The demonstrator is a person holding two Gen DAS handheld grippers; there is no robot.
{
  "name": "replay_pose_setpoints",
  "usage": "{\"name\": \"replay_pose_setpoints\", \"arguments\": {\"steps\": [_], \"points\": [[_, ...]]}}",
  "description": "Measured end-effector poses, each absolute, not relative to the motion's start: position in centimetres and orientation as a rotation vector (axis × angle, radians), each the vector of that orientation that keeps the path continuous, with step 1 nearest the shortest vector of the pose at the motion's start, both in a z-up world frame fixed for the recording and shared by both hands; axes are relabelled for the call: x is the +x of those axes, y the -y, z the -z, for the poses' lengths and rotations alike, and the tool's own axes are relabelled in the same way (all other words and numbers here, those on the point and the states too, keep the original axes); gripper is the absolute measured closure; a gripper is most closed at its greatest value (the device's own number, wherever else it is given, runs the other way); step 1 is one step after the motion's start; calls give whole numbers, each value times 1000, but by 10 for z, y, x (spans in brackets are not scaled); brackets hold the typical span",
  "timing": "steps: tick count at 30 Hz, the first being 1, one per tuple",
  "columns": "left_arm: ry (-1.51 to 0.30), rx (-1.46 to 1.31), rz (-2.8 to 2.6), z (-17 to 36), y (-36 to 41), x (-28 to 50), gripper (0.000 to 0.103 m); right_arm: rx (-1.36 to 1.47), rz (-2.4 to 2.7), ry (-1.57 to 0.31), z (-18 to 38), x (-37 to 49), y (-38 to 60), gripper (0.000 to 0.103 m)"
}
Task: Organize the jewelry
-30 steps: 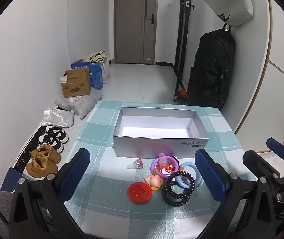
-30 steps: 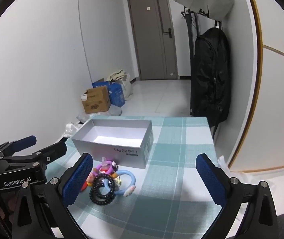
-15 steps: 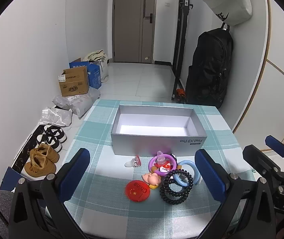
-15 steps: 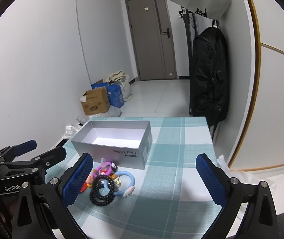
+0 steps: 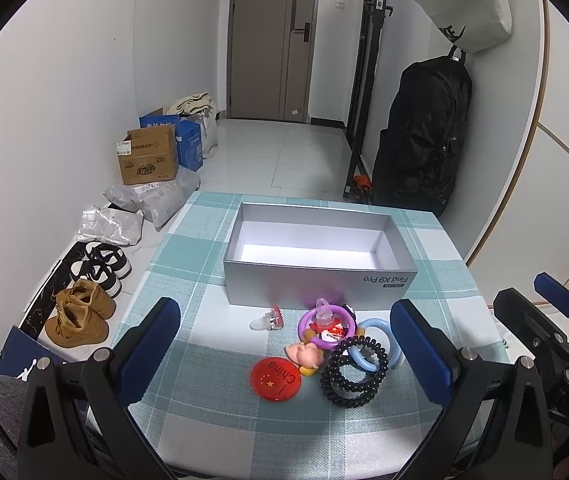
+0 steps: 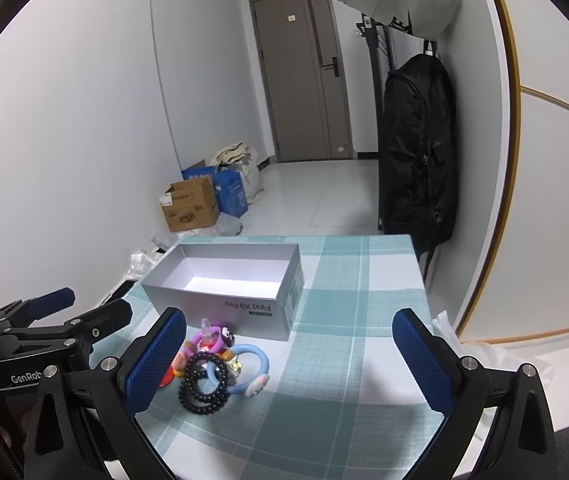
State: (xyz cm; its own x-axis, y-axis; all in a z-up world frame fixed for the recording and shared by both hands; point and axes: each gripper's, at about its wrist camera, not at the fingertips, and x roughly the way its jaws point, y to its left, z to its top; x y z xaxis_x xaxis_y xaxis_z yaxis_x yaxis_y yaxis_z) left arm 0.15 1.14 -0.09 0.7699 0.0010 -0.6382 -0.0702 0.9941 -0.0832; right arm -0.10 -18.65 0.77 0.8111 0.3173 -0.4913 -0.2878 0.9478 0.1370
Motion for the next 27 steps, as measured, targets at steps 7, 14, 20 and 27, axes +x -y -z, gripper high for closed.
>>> {"name": "replay_pose_setpoints", "arguments": {"steps": [7, 14, 20, 27], "points": [[-695, -101, -32, 2, -10, 2, 1, 68, -319, -528, -9, -1, 188, 0], [-704, -111, -23, 3, -9, 4, 1, 77, -315, -526, -9, 0, 190, 0], [-708, -113, -20, 4, -9, 4, 1, 79, -318, -526, -9, 1, 190, 0], [-716, -120, -22, 5, -9, 4, 1, 88, -313, -527, -8, 0, 191, 0]]}}
